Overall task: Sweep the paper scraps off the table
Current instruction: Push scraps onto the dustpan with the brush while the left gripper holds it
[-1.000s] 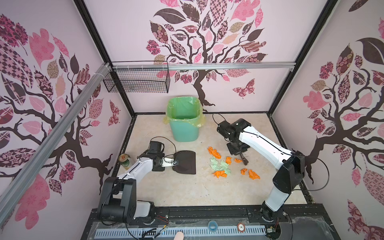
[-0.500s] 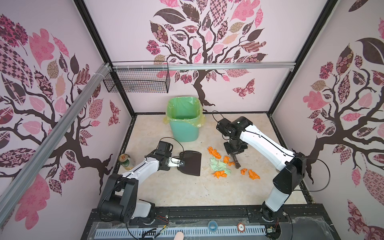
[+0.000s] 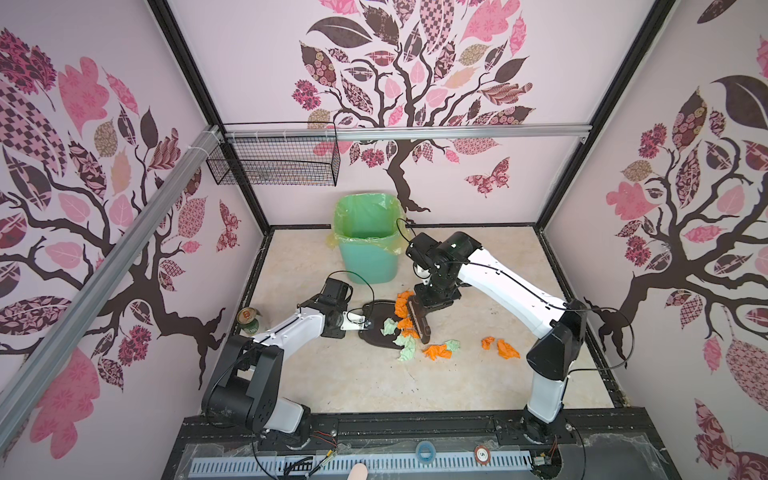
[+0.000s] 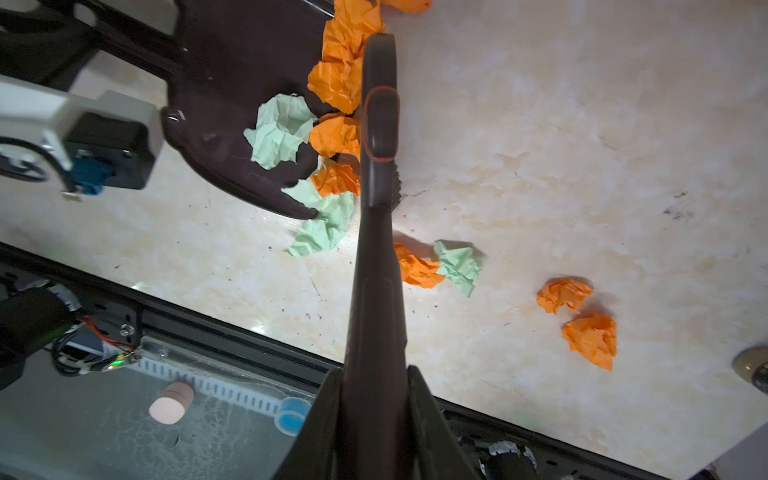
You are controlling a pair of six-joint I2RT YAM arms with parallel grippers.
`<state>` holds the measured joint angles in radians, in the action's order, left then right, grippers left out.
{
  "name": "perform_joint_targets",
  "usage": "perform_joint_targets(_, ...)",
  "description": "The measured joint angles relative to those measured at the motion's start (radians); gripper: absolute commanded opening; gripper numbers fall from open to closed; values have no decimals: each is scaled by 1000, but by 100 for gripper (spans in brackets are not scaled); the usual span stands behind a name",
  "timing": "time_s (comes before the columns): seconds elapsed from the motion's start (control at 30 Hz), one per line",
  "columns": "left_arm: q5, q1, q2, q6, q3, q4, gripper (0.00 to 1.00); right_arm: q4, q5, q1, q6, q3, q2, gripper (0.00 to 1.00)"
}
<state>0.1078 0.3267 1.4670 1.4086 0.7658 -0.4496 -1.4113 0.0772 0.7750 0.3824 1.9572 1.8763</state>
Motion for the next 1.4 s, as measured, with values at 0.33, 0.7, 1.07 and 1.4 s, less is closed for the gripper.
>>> perform_joint_targets(0.33,0,3,2,-23,1,-21,0,-29,21,2,14,114,28,0)
perform_joint_targets(0.7,-24,-78,-16,-30,1,-49,0,-47,-179,-111,2,117,18,0)
perform_joint_targets(1.07,-26,-103,22,-32,15,-55,0,-42,-363,-172,-200,316,254,0)
perform_joint_targets(1.4,-26,-108,58,-47,88,-53,0,-40,-449,-131,-260,348,315,0)
